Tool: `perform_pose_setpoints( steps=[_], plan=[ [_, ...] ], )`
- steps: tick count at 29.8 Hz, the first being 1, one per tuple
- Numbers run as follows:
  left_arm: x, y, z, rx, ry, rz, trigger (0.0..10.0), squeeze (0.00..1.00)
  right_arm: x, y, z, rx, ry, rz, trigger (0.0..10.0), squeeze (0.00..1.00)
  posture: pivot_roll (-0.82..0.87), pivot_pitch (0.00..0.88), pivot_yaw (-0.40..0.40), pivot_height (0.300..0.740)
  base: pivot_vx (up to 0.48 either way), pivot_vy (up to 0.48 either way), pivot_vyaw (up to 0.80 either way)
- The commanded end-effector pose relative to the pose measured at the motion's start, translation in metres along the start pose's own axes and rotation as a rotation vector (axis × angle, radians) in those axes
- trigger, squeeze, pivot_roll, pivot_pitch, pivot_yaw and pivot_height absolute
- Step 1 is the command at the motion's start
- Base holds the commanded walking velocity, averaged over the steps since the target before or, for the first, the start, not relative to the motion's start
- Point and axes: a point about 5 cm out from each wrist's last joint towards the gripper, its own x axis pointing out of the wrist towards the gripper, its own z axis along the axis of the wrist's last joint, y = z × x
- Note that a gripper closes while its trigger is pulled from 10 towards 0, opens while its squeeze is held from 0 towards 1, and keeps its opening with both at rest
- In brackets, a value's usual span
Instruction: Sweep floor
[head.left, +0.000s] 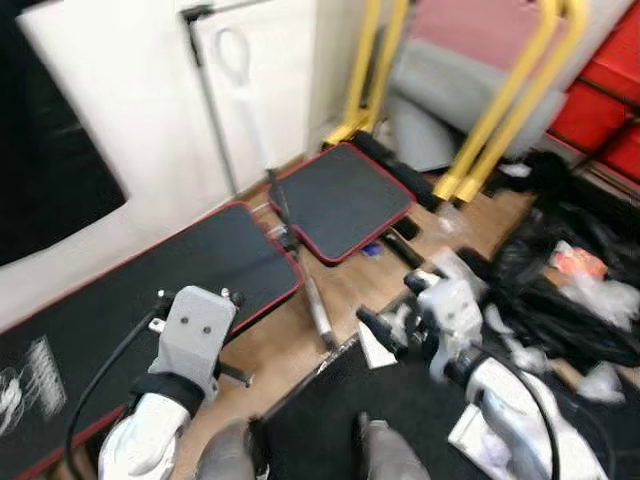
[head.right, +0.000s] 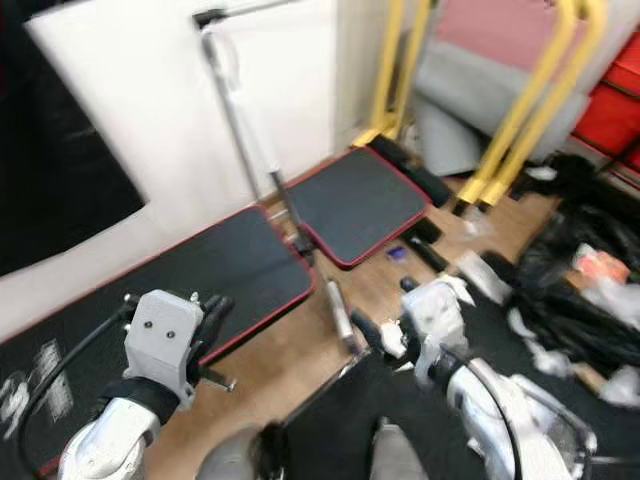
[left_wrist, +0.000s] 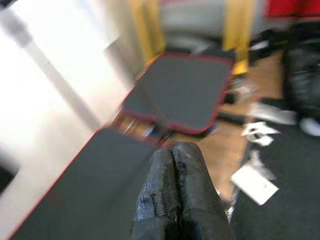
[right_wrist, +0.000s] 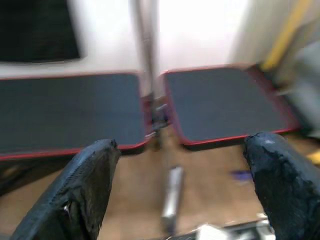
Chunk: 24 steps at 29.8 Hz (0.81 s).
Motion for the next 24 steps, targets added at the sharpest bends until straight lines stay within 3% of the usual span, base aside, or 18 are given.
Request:
perform_pose_setpoints(
  steps=[1,4,7,24],
  plan=[
    [-0.002,0.002,-0.007,0.011,0.026,0.081,10.0,0.00,-0.005,-0.006,0.004,-0.028,-0.014,-0.045,10.0,0.00,-0.13,0.092,0.003,0.740,0.000,0.000,-0.80],
    [-0.001,0.001,-0.008,0.019,0.025,0.086,10.0,0.00,-0.004,-0.009,0.004,-0.026,-0.017,-0.062,10.0,0.00,-0.14,0.080,0.003,0.740,0.000,0.000,-0.80],
    [0.008,-0.004,-0.013,0.045,0.007,0.054,10.0,0.00,0.009,-0.013,0.000,-0.009,-0.030,-0.089,10.0,0.00,-0.14,0.000,-0.002,0.740,0.000,0.000,-0.80],
    [0.030,0.002,-0.028,-0.013,-0.001,0.069,10.0,0.00,0.037,-0.014,-0.001,-0.023,-0.041,-0.160,10.0,0.00,-0.13,0.000,0.008,0.740,0.000,0.000,-0.80]
  ],
)
